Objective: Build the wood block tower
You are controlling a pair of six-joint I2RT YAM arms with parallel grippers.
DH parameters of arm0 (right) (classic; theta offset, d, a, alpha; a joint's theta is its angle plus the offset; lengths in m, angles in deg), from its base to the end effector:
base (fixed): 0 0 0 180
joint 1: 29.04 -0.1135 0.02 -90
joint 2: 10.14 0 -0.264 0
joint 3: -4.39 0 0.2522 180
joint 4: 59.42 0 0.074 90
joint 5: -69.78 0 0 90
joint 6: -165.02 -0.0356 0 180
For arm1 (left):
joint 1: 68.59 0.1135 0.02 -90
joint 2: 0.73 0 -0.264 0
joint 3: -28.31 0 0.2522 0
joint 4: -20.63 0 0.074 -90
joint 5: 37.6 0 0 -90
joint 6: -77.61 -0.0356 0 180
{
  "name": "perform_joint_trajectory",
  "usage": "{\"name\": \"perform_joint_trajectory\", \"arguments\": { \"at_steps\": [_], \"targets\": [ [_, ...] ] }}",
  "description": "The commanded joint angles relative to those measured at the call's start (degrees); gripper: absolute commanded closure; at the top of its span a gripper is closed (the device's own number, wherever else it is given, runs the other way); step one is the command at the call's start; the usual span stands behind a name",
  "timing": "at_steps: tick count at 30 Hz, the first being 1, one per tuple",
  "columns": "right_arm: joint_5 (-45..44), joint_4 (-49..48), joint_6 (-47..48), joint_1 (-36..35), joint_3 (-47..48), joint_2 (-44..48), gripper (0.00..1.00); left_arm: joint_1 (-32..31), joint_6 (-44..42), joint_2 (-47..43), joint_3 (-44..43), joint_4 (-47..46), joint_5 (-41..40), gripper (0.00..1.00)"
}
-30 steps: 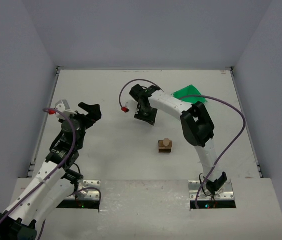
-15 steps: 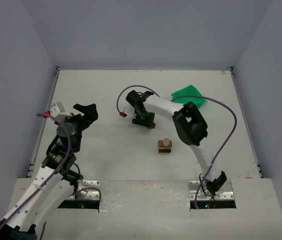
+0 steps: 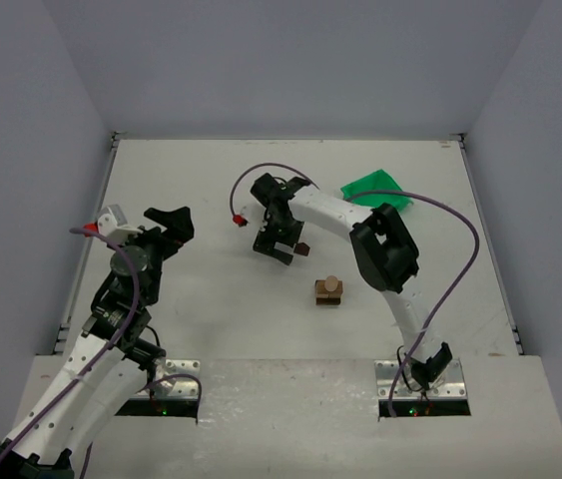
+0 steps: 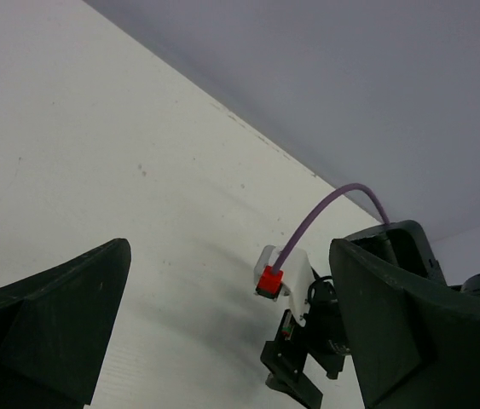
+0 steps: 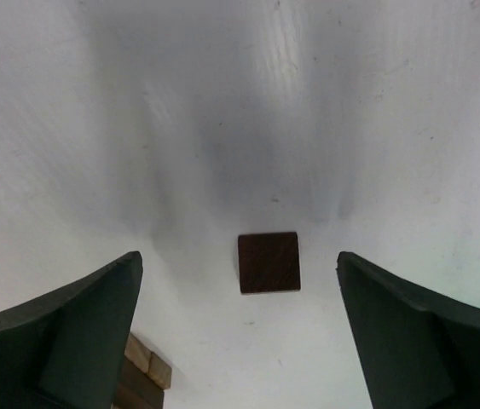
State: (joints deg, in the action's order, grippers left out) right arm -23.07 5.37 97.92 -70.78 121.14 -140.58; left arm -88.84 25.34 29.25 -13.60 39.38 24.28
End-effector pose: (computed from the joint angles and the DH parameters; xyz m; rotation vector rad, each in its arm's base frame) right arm 0.3430 0.3037 0.1474 -1.5630 2.4843 -0.0236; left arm 0.1397 -0.0337 0.2850 -0.6122 1.5726 -0.3477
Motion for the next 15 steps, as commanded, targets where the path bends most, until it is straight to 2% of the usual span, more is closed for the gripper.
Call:
{"name": "perform_joint_trajectory", "arguments": {
  "at_steps": [1, 2, 3, 6, 10, 15],
  "targets": [
    [7.2, -6.5, -4.4, 0.3, 0.3, 12.7, 0.01, 0.7, -1.2, -0.7, -0.4, -1.8, -0.3, 0.0],
    [7.2, -11.5, -6.1, 0.5, -2.4, 15.3, 0.01, 0.7, -1.2, -0.9, -0.3, -1.8, -0.3, 0.0],
    [7.8, -11.6, -7.3, 1.0, -4.3, 15.3, 0.01, 0.7, -1.2, -0.9, -0.2, -2.1, -0.2, 0.0],
    [15.4, -21.0, -12.1, 3.9, -15.0, 23.1, 0.01, 0.7, -1.6, -1.3, -0.4, -1.4, -0.6, 0.0],
    [12.9, -23.4, -12.6, 5.7, -21.4, 26.6, 0.01, 0.7, -1.4, -1.4, 0.0, -1.3, -0.4, 0.0],
    [13.4, -27.8, -14.3, 8.3, -28.4, 27.2, 0.01, 0.7, -1.5, 3.3, -1.1, -1.2, 0.5, 0.0]
  ]
}}
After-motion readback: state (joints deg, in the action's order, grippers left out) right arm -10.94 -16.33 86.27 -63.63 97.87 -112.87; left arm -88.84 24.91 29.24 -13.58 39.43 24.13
